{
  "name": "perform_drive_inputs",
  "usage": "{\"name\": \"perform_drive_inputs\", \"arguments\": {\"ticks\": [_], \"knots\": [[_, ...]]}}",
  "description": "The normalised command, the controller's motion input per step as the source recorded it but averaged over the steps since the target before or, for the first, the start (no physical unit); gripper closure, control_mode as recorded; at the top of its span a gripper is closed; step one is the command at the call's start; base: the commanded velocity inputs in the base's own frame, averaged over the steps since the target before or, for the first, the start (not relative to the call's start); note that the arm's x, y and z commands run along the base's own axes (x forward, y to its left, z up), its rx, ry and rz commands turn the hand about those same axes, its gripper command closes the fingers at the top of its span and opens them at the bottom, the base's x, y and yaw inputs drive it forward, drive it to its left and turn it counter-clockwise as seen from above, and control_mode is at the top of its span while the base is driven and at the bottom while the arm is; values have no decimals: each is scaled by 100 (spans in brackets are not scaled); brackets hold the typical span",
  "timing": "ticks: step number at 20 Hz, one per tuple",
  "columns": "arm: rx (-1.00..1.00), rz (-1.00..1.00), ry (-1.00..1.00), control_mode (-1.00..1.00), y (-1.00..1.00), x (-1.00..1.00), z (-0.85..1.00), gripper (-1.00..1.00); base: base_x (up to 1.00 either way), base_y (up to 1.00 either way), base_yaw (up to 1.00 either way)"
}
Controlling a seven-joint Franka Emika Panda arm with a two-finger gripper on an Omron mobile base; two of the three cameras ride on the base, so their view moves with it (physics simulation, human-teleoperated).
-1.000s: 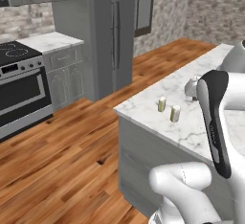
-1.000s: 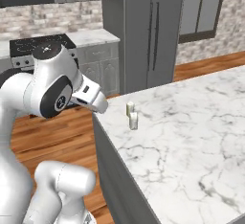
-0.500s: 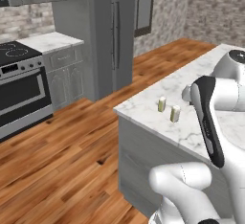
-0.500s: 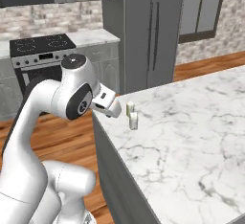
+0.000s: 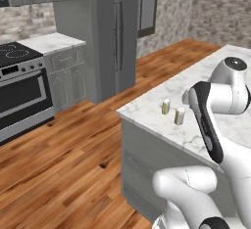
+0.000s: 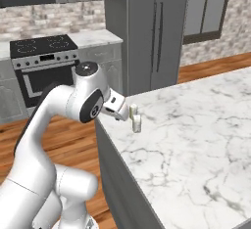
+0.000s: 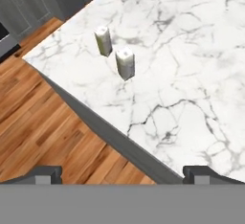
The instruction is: Pick the boxed drink, boxed drink, can from the counter and place them in the open cabinet.
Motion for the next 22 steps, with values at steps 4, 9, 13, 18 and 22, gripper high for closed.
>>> {"name": "perform_drive_inputs", "arguments": {"ticks": [4, 9, 13, 18, 22], "knots": [[0, 0, 7, -100, -1, 24, -17, -100, 0, 0, 0], [-1, 0, 7, -100, -6, 16, -23, -100, 0, 0, 0], [-8, 1, 1, -100, -17, 7, -32, -100, 0, 0, 0], [-10, 2, -2, -100, -14, 6, -33, -100, 0, 0, 0], [-4, 5, -1, -100, -5, 18, -27, -100, 0, 0, 0]]}}
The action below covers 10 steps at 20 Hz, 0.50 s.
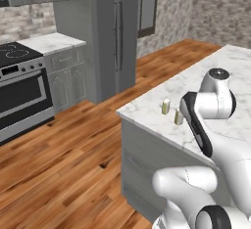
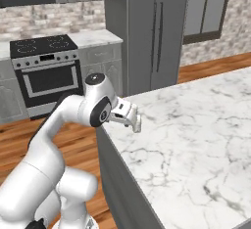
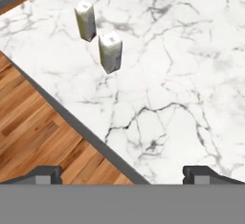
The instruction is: Pick the boxed drink, boxed drink, can from the counter and place them in the open cabinet.
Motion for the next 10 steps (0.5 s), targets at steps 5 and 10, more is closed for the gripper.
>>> {"name": "perform_drive_inputs", "arguments": {"ticks": [5, 10], "knots": [[0, 5, 0, -100, 0, 24, -20, -100, 0, 0, 0], [0, 4, 0, -100, 0, 29, -12, -100, 0, 0, 0]]}}
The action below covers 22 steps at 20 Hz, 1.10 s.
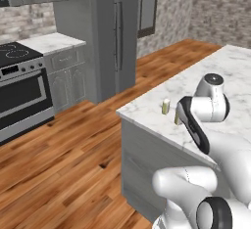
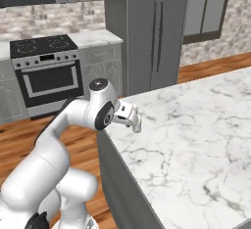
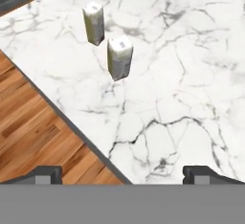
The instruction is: Pick the boxed drink, boxed drink, can from the counter and place them in the open cabinet.
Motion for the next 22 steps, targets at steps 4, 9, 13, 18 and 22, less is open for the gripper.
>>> {"name": "perform_drive_inputs", "arguments": {"ticks": [4, 9, 13, 18, 22], "knots": [[0, 3, 0, -100, -2, 31, -19, -100, 0, 0, 0], [0, 2, 0, -100, -7, 31, -28, -100, 0, 0, 0], [0, 1, 0, -100, -7, 31, -21, -100, 0, 0, 0], [0, 0, 0, -100, -5, 31, -10, -100, 0, 0, 0], [0, 0, 0, -100, -6, 32, -1, -100, 0, 0, 0]]}}
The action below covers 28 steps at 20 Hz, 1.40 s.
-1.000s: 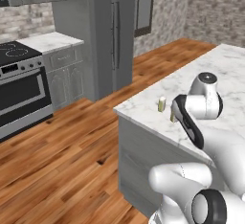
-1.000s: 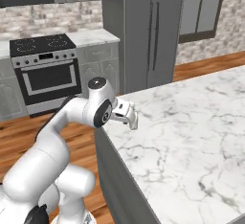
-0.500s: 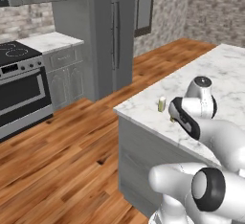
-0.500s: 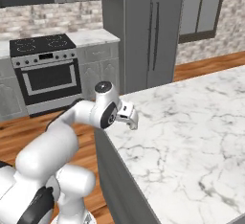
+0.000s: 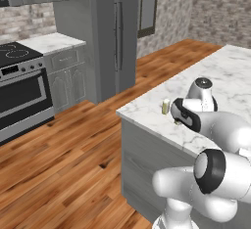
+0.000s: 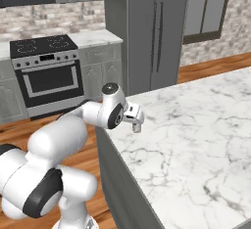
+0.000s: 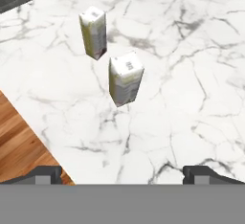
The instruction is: Pick the boxed drink, boxed drink, can from the counter and place them in the open cabinet.
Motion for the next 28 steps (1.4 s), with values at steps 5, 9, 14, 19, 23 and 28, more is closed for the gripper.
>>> {"name": "perform_drive_inputs", "arguments": {"ticks": [5, 9, 14, 19, 23, 28], "knots": [[0, 0, 0, -100, -6, 30, -2, -100, 0, 0, 0], [0, 0, 0, -100, -1, 30, -21, -100, 0, 0, 0], [0, 0, 0, -100, 0, 28, -25, -100, 0, 0, 0], [0, 0, 0, -100, -6, 17, -14, -100, 0, 0, 0], [0, 0, 0, -100, -13, 6, -8, -100, 0, 0, 0], [0, 0, 0, -100, -8, 8, -13, -100, 0, 0, 0]]}}
